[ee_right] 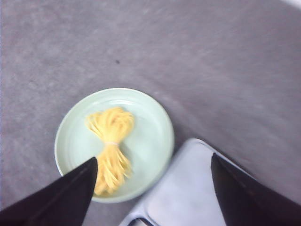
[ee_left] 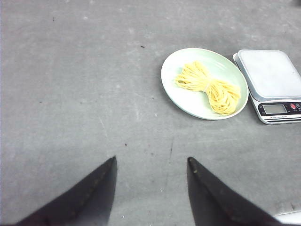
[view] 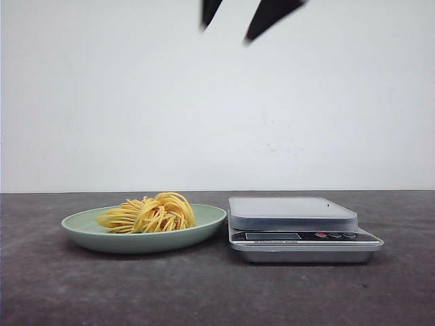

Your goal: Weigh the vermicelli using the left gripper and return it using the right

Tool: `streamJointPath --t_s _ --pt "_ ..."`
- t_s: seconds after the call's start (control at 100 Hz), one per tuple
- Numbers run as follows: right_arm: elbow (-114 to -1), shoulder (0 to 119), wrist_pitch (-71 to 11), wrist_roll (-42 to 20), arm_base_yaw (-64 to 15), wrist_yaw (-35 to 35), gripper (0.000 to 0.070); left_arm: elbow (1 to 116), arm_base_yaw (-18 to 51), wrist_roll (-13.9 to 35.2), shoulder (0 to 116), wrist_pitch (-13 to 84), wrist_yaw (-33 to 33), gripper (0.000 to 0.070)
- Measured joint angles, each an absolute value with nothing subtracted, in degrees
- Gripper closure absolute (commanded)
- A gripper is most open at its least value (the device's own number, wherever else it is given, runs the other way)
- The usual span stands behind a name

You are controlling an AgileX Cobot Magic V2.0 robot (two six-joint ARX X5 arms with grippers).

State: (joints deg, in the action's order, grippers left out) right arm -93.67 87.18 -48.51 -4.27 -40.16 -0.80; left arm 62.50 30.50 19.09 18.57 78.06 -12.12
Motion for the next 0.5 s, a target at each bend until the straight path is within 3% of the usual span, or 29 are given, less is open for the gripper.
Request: streamJointPath --t_s 0.41,0.5 --pt "-93.69 59.90 -74.37 -3.44 -40.18 -11.53 0.0217 62.50 30.50 18.61 18.57 74.02 -12.12 0.0432" --pt "-93.62 54.41 -76.60 -4.29 -40.38 -12.32 0.0226 62.50 30.50 18.17 18.57 73.03 -12.12 0.0432"
